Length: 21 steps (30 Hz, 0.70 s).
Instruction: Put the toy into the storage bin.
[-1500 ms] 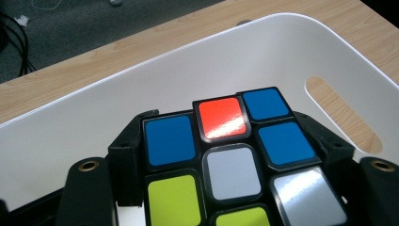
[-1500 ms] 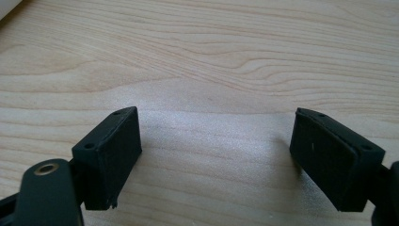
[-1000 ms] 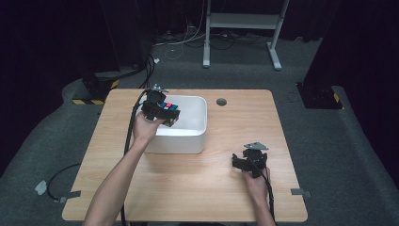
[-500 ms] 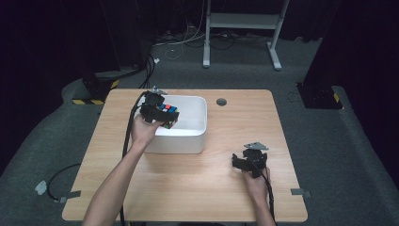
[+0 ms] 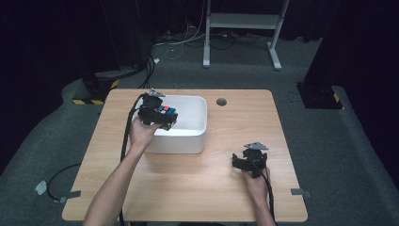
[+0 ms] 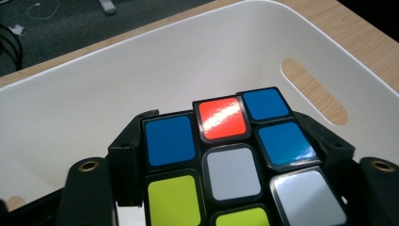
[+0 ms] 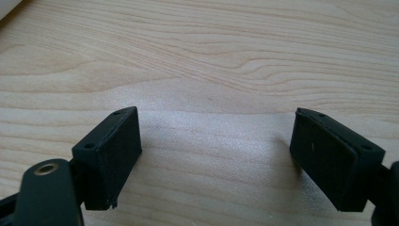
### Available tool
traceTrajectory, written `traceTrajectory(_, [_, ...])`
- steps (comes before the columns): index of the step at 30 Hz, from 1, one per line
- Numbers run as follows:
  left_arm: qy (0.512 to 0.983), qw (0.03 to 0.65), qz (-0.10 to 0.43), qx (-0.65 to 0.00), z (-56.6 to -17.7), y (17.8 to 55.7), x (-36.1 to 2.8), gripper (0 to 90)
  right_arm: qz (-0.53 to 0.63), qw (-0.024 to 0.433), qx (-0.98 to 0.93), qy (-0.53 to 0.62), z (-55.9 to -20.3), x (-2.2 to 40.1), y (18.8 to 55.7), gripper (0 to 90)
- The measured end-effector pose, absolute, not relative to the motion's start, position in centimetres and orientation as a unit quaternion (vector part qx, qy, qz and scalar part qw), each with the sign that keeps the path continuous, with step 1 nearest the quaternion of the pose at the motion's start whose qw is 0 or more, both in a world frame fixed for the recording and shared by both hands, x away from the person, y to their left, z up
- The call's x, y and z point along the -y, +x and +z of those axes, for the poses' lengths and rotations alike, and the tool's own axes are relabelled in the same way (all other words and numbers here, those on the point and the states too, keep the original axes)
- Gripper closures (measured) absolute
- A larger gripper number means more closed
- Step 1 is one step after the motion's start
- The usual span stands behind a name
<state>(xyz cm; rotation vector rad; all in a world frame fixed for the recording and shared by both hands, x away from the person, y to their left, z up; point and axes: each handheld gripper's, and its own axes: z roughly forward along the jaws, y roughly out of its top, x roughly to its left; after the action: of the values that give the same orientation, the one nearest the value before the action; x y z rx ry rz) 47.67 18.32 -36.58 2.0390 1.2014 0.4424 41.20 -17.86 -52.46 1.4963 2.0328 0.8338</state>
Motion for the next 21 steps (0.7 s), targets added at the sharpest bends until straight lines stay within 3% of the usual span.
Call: traceTrajectory(21, [0.792, 0.359, 0.181, -0.46, -36.9, 46.2, -18.5, 31.0, 0.305, 0.239, -0.742, 0.547, -52.5, 17.9, 41.2, 16.9])
